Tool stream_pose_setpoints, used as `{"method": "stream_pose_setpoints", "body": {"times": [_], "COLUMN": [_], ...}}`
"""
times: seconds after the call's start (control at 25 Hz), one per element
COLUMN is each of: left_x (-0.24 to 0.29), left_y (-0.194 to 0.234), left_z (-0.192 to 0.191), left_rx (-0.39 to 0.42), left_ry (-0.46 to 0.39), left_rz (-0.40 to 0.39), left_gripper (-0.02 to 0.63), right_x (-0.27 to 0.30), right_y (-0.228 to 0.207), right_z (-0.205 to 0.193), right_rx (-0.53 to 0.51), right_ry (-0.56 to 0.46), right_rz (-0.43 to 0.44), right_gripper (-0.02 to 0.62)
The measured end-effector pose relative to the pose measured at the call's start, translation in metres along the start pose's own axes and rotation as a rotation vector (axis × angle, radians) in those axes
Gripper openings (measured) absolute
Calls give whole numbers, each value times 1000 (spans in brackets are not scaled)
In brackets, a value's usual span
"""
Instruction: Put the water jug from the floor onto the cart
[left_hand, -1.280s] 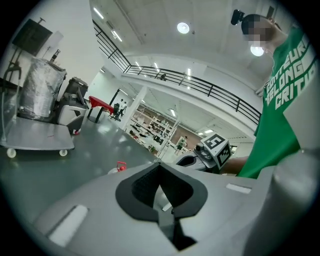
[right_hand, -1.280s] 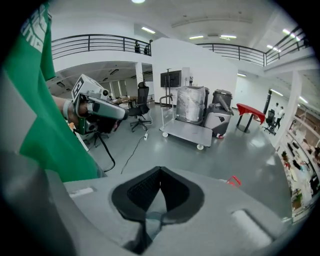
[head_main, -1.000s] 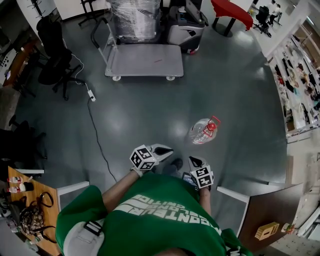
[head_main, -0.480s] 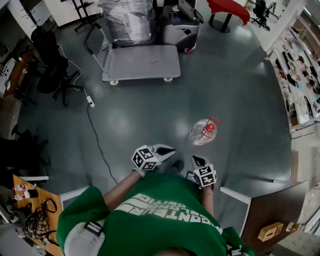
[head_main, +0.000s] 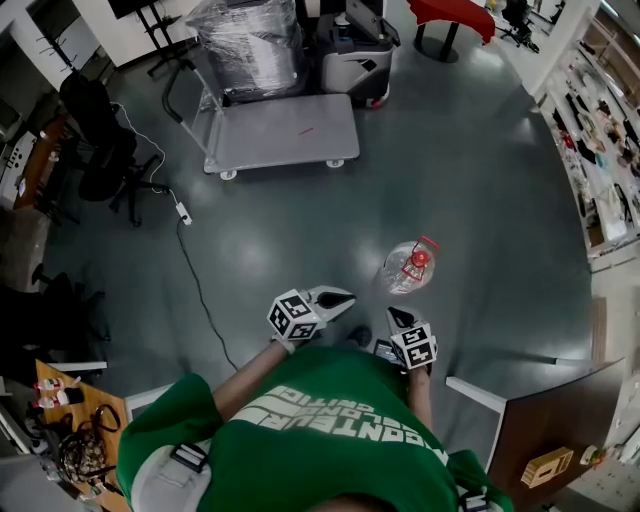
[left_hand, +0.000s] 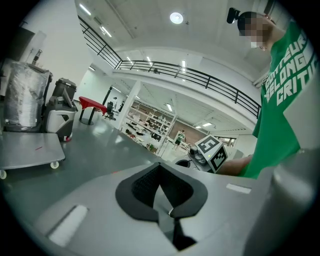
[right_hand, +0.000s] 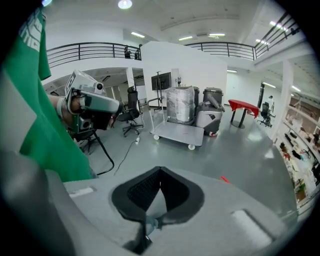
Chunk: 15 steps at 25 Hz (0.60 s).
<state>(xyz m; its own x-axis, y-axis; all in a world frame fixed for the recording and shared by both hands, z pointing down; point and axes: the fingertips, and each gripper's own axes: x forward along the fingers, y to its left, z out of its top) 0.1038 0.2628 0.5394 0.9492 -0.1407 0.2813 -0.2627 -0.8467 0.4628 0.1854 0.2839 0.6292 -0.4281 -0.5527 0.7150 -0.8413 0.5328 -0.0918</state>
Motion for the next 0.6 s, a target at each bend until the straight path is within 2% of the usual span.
{"method": "stream_pose_setpoints", "body": {"times": [0.2,0.6], "left_x": [19,51], "left_y": [-2,-9], "left_z": [8,7], "left_rx": [8,-11], "left_ry": [-3,17], "left_rz": [-10,-15], "left_gripper": [9,9], "right_x": [-7,-20], "right_y": [-23,-47], "right_z": [2,-23], "right_rx": [-5,27], "right_ry": [-9,2], "right_rz": [-14,-13], "right_gripper": [-8,-8]}}
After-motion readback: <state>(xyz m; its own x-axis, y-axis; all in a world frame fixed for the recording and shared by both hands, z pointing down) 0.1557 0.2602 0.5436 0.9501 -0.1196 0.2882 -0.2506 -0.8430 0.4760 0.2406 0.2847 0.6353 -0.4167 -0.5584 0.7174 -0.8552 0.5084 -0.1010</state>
